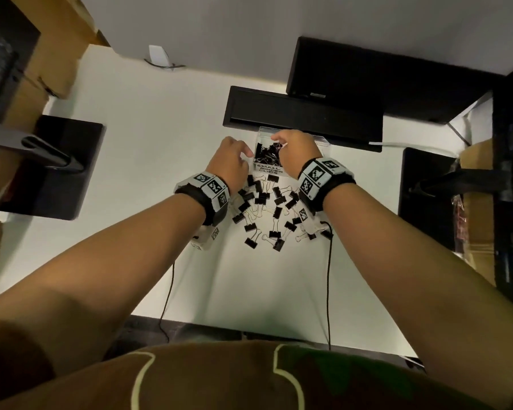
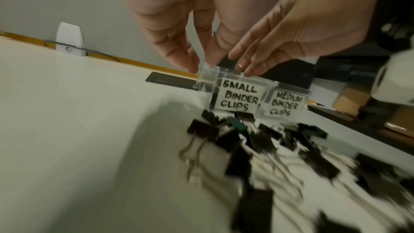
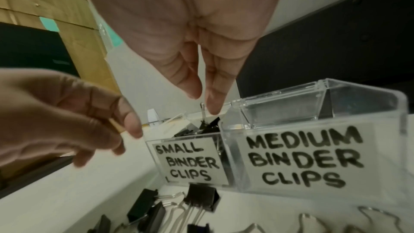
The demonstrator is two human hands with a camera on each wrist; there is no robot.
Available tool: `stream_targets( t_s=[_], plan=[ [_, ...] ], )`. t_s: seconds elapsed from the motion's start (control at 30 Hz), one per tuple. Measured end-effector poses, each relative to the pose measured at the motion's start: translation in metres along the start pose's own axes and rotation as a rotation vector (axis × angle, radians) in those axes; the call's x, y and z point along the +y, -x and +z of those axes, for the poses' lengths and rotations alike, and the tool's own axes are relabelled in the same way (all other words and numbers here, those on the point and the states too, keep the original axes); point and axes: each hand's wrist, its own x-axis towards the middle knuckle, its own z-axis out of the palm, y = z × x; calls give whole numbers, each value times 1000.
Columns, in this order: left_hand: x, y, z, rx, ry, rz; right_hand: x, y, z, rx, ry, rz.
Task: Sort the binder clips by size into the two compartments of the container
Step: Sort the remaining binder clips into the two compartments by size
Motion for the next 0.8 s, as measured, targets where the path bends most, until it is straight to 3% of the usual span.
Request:
stream_targets(
  t_s=[0.13, 0.27, 0.4, 0.57, 0.8],
  plan=[
    [-13, 32, 7, -145, -62, 28, 5, 28, 8, 76, -27, -67],
    [-23, 65, 19, -289, -141, 156, 24, 68, 35, -118, 56, -91],
    [-30, 83, 32, -391, -243, 269, 44, 89, 61, -198, 182, -102],
    [-31, 88, 37, -421, -284, 299, 48, 90, 71, -119, 185, -131],
    [-29, 96, 37, -464, -351, 385, 49, 89, 72, -115, 173, -144]
  ],
)
